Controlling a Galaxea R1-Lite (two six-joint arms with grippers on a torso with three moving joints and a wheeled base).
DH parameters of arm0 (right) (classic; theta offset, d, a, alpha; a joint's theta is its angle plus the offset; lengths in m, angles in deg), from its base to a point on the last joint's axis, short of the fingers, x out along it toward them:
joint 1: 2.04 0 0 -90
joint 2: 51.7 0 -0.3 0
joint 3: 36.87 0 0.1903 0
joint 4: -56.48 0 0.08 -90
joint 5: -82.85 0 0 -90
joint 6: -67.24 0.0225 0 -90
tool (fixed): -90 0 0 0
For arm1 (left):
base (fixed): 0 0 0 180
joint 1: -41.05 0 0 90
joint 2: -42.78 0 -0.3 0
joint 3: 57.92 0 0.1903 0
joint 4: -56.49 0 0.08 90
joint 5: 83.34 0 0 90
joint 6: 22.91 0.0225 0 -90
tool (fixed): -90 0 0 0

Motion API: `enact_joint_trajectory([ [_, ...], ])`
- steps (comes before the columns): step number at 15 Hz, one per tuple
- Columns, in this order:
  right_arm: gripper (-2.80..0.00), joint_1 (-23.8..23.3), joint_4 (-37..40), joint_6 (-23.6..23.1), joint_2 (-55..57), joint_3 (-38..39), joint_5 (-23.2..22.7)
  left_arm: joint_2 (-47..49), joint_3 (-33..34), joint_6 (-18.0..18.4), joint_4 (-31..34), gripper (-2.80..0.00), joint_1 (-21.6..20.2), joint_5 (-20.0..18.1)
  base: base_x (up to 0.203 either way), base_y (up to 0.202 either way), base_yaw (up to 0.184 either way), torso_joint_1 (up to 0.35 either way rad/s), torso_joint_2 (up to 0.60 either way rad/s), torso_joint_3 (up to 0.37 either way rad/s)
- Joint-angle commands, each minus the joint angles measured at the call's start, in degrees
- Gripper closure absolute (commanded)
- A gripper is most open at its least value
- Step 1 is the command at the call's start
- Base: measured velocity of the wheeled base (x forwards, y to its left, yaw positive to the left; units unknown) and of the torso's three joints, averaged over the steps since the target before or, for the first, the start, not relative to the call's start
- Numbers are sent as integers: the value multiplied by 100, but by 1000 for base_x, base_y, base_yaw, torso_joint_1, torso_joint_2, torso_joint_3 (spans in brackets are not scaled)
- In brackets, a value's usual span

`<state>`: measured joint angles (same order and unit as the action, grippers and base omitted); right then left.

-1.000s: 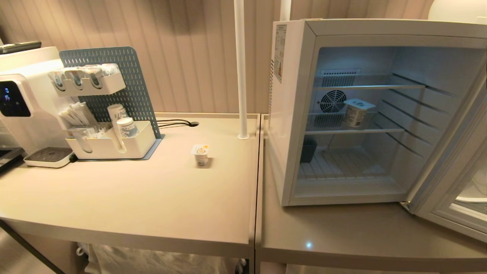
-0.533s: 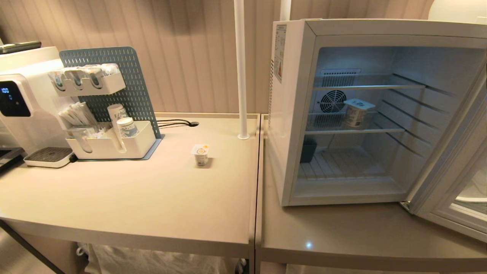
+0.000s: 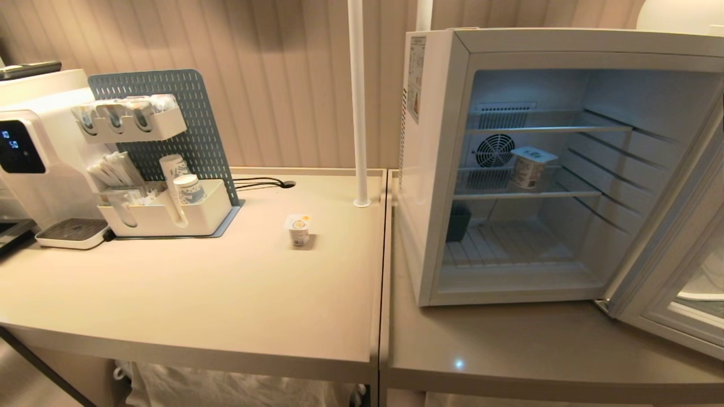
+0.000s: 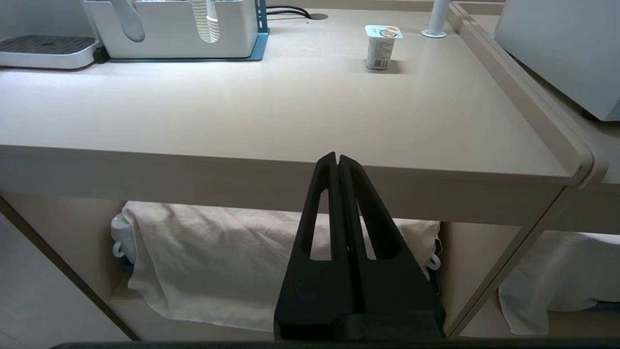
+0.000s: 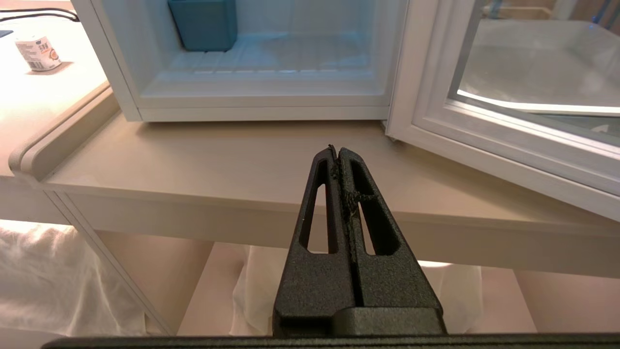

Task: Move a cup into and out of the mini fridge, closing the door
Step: Put the yoghurt in the freezer

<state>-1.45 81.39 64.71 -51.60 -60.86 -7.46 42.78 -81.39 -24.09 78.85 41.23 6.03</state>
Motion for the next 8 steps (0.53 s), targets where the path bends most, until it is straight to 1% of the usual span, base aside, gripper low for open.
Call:
enact_joint_trajectory([
  [1, 0, 2, 4, 17, 15, 1, 4, 4, 1, -5, -1, 0, -1, 1, 0, 0, 0, 0, 0, 0],
  [2, 0, 2, 4, 26, 15, 1, 4, 9, 1, -5, 4, 0, -1, 1, 0, 0, 0, 0, 0, 0],
  [4, 0, 2, 4, 34, 15, 1, 4, 9, 1, -5, 4, 0, -1, 1, 4, 69, -10, 5, 3, 4],
  [5, 0, 2, 4, 34, 15, 1, 4, 9, 1, -5, 5, 0, -1, 1, 1, 145, -2, 1, 1, 12],
  [8, 0, 2, 4, 34, 15, 1, 4, 9, 1, -5, -4, 0, -1, 1, 0, 191, 1, 4, 0, 5],
])
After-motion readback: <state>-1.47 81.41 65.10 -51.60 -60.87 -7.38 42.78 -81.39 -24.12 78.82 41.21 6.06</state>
